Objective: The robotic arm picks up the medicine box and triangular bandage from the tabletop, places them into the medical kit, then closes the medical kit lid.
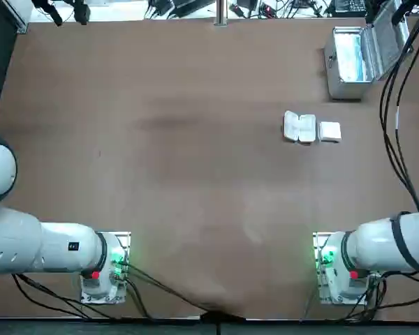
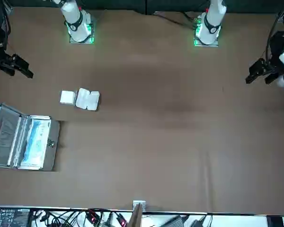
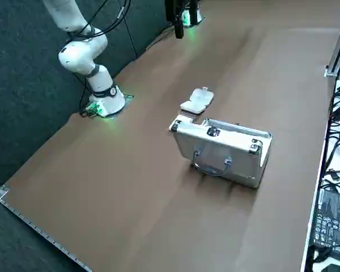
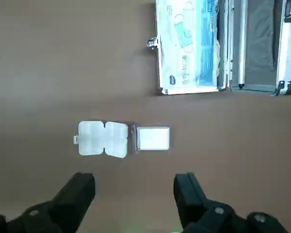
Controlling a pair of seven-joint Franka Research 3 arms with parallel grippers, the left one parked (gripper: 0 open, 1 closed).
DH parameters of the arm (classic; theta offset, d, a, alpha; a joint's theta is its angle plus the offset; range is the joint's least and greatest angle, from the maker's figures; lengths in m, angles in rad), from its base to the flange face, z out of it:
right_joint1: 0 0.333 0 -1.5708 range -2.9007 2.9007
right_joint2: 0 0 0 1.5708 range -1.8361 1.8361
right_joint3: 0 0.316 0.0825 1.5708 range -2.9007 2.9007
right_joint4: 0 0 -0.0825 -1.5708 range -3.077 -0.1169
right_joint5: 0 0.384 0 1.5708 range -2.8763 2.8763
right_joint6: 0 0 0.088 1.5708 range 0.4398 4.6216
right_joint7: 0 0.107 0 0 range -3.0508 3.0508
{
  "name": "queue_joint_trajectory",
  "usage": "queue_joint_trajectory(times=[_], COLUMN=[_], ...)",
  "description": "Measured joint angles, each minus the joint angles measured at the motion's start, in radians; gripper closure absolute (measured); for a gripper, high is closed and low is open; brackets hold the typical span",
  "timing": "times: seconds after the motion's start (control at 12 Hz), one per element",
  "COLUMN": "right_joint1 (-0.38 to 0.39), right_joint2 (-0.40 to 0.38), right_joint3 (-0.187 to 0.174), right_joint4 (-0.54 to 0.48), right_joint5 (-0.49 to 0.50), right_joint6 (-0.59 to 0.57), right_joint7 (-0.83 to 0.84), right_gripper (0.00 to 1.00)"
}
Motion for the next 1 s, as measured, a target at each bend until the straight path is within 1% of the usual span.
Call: queue_joint_trajectory(times=[0.33,0.67,0.83,1.0], right_joint1=[0.000,0.011,0.050,0.095], right_joint2=[0.000,0.003,0.029,0.079], right_joint3=[0.000,0.011,0.017,0.022], right_joint4=[0.000,-0.001,-0.010,-0.026], right_joint5=[0.001,0.002,-0.004,-0.011], right_joint6=[-0.007,-0.006,-0.002,0.024], right_joint7=[0.000,-0.001,0.000,0.005], right_gripper=[0.00,0.00,0.00,0.00])
